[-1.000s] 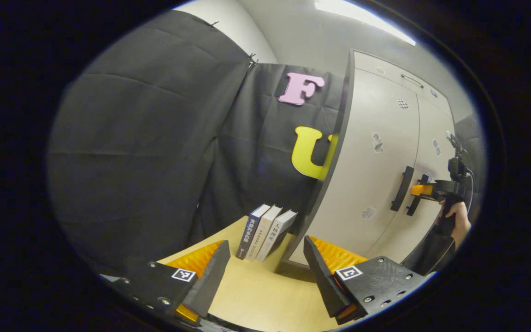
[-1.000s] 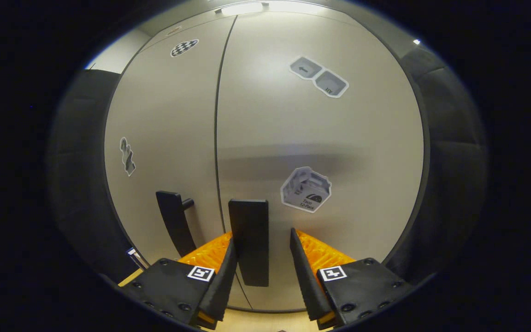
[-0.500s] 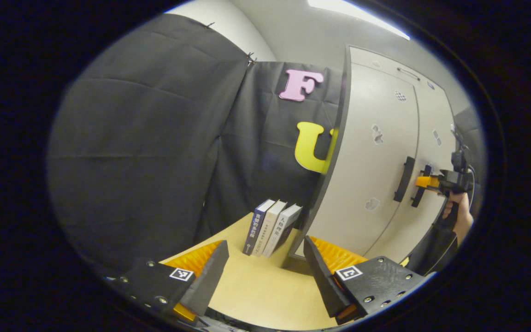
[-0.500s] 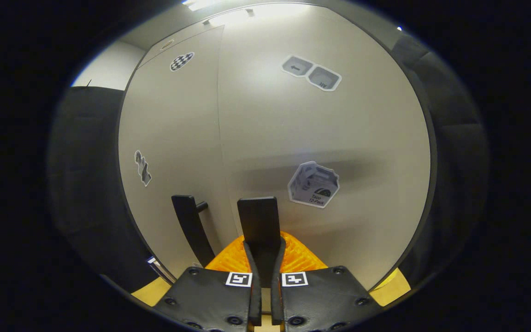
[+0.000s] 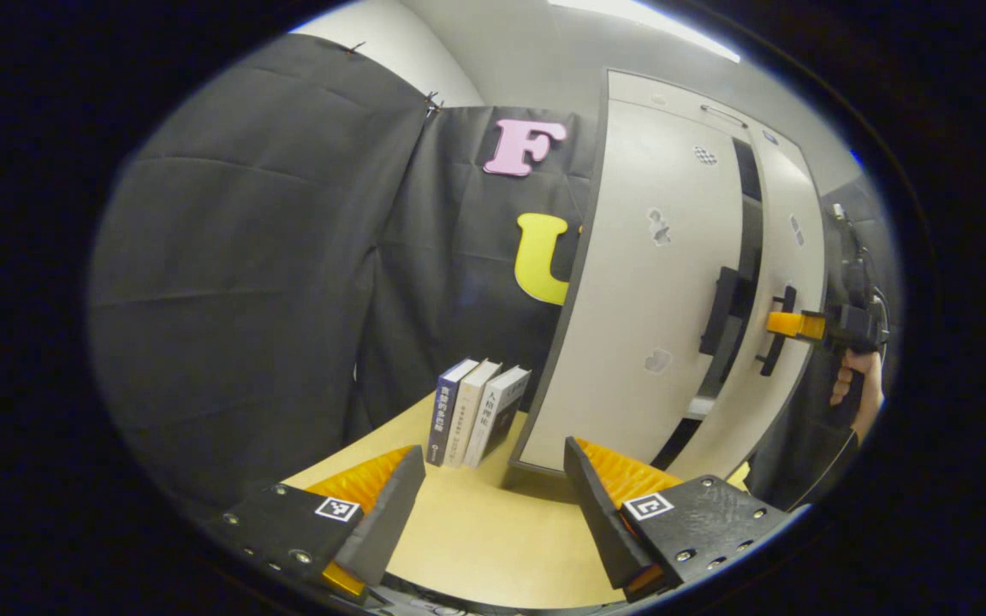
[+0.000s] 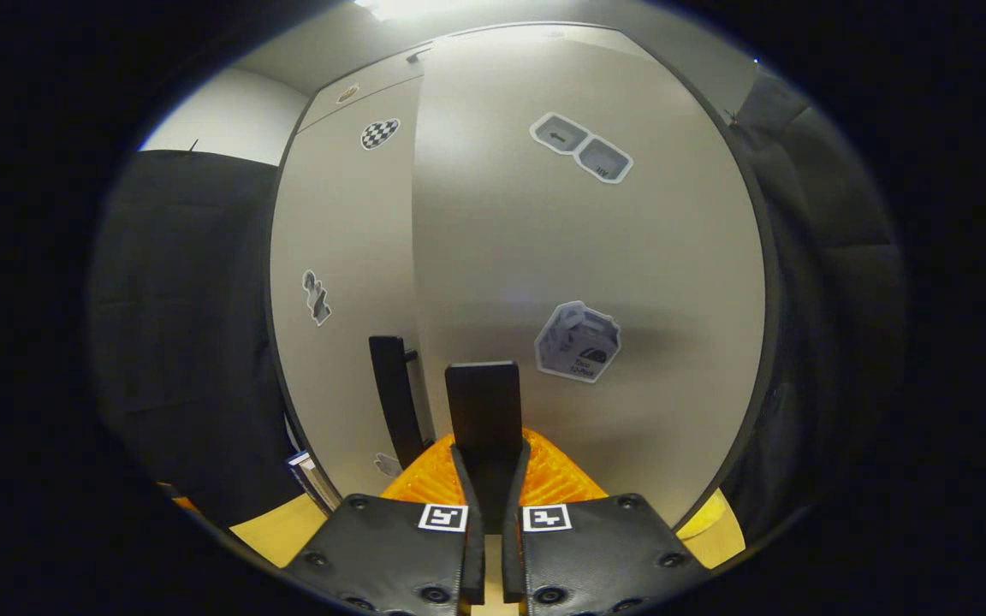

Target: Open the right door of the double-door shoe cabinet with the right hand, and open the left door with the left hand.

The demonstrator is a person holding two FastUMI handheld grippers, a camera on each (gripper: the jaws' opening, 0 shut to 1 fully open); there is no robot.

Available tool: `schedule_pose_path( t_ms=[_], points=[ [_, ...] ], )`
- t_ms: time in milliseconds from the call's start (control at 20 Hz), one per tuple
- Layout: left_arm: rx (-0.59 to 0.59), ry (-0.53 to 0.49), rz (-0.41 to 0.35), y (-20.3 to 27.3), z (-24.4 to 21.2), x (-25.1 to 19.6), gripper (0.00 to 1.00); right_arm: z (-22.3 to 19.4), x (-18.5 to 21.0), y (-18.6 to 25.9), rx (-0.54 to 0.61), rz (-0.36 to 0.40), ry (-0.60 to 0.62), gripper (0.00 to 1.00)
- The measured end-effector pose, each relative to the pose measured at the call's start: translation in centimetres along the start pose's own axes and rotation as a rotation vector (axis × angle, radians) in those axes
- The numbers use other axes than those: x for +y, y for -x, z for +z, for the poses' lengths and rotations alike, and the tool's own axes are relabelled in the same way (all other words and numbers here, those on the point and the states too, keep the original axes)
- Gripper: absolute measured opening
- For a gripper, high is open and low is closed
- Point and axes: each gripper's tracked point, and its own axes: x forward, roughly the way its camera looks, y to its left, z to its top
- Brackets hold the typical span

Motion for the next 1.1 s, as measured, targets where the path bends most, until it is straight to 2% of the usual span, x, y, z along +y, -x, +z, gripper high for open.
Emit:
schedule_pose_path(
  t_ms=[300, 650, 1100],
  points=[
    [-0.018, -0.049, -0.036, 1.1, 0.5, -4.8, 0.95, -0.4, -0.1, 2.1, 0.007, 0.051, 0.002, 0.09],
    [-0.045, -0.083, -0.026, 2.9, 0.8, -9.2, 0.94, -0.6, -0.6, 4.1, 0.015, 0.146, 0.000, 0.09],
    [-0.041, -0.093, -0.008, 5.2, -2.2, -15.9, 0.95, -0.6, -2.3, 5.8, 0.009, 0.255, -0.007, 0.09]
  ],
)
